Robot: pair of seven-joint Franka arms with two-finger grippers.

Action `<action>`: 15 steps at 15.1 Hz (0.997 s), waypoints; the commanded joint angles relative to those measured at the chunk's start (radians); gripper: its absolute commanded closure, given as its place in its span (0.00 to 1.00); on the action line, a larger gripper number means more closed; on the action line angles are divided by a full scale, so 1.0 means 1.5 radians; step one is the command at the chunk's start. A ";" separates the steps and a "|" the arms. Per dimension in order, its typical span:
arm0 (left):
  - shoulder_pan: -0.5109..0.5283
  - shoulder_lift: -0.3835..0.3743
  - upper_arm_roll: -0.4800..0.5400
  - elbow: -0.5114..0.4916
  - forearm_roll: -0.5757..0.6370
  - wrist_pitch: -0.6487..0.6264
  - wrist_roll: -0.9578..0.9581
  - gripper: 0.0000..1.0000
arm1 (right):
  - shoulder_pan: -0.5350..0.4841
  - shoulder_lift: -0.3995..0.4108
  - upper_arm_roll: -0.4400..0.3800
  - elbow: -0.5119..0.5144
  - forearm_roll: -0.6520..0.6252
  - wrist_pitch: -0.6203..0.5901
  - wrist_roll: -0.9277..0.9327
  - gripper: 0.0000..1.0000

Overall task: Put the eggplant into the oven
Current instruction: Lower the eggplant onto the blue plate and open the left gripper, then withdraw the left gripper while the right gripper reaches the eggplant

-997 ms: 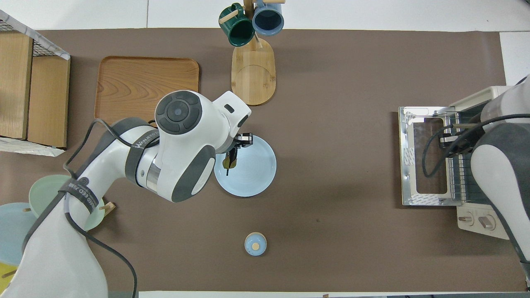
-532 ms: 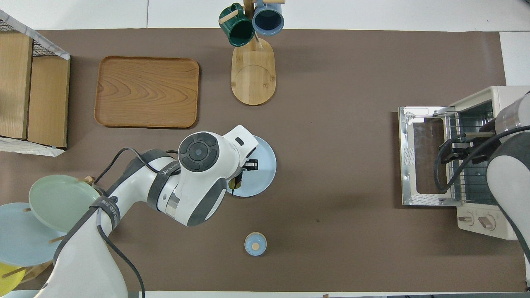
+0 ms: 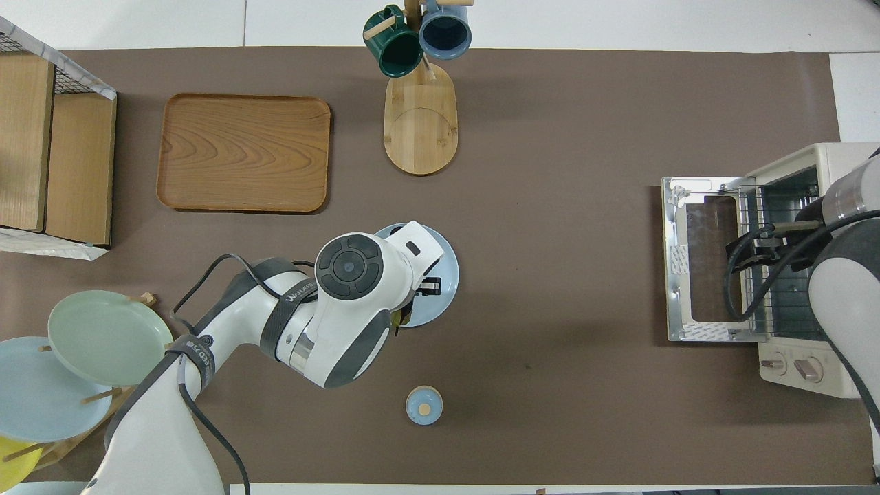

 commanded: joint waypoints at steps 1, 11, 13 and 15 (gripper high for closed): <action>-0.008 -0.020 0.010 -0.020 -0.012 0.015 -0.002 0.25 | -0.007 -0.002 0.002 -0.001 0.015 -0.004 -0.018 0.18; 0.101 -0.035 0.038 0.227 -0.003 -0.274 0.045 0.00 | 0.002 0.005 0.051 -0.003 0.088 0.069 -0.003 0.12; 0.156 -0.051 0.039 0.266 -0.002 -0.325 0.077 0.00 | 0.015 0.016 0.113 0.002 0.089 0.095 0.085 0.00; 0.196 -0.080 0.039 0.270 -0.001 -0.347 0.113 0.00 | 0.066 0.048 0.143 0.031 0.088 0.119 0.162 0.00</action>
